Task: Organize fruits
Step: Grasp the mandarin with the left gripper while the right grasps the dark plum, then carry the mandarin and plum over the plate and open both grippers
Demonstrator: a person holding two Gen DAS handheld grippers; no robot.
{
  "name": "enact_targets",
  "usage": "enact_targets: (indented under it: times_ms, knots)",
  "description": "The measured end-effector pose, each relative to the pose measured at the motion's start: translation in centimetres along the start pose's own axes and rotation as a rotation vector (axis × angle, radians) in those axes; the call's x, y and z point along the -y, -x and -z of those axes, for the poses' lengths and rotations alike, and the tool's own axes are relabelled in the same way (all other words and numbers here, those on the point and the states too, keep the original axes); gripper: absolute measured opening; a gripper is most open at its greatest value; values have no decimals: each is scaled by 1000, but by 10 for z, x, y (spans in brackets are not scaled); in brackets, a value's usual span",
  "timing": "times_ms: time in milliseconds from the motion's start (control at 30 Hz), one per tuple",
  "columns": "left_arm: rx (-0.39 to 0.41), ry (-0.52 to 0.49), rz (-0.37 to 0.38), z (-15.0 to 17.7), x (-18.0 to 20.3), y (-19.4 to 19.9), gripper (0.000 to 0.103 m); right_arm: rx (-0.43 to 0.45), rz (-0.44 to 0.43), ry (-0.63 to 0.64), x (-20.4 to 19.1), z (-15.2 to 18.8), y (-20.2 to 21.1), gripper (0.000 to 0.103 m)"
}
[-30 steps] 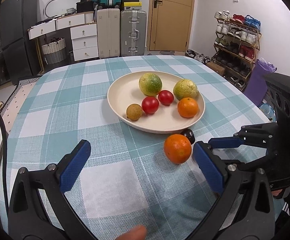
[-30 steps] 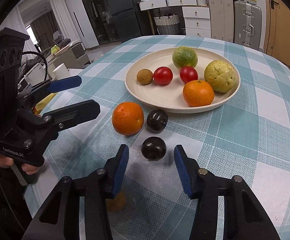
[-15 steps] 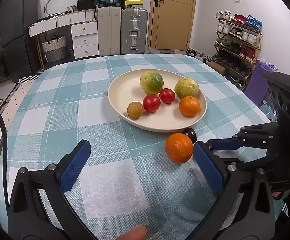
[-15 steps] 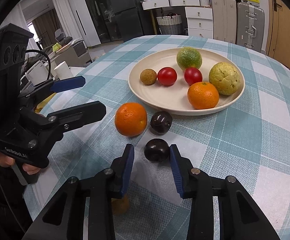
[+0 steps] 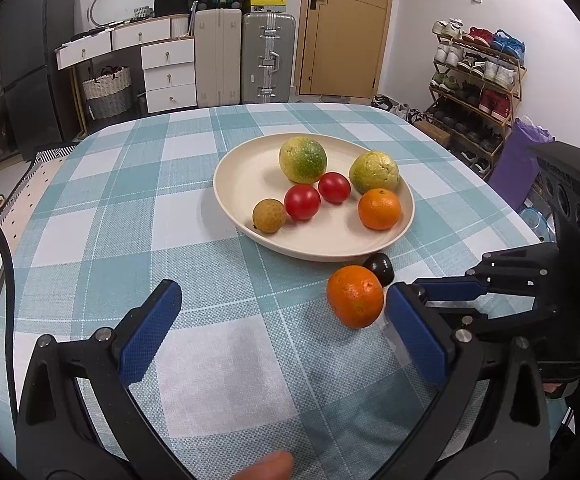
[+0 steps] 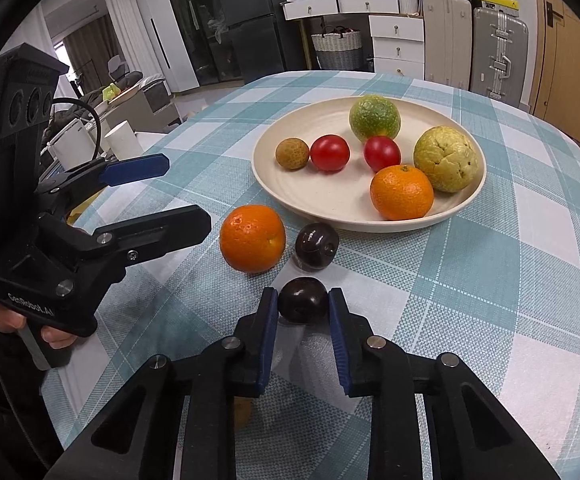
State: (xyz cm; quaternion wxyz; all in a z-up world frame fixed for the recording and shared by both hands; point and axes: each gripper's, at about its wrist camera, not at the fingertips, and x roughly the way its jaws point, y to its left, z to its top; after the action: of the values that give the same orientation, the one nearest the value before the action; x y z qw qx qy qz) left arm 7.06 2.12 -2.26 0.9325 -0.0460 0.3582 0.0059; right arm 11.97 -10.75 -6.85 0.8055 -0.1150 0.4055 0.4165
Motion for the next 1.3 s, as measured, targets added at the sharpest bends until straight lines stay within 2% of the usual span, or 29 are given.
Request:
enact_targets:
  times_ms: [367,500,667,833,900,967,1067,1300]
  knots:
    - [-54,-40,9,3,12,-15,100,30,9,-20,8,2,12,26]
    - [-74,-30,43,3,10,-18,83,33,14,-29,12,2,14,26]
    - [-99,-21,63,4,8,-23,69,39,16,-32,14,2,16,26]
    - [-119,-56,66,7,16,-28,59,43,17,-34,16,2,17,26]
    - [-135,-72,61,8,19,-31,49,44,18,-35,16,2,17,26]
    - [-148,-83,60,8,21,-34,43,43,18,-37,16,2,17,26]
    - [-152,-93,60,8,23,-35,38,44,18,-33,16,2,17,26]
    - [-138,-108,70,8,25,-33,37,44,21,-35,18,2,18,26]
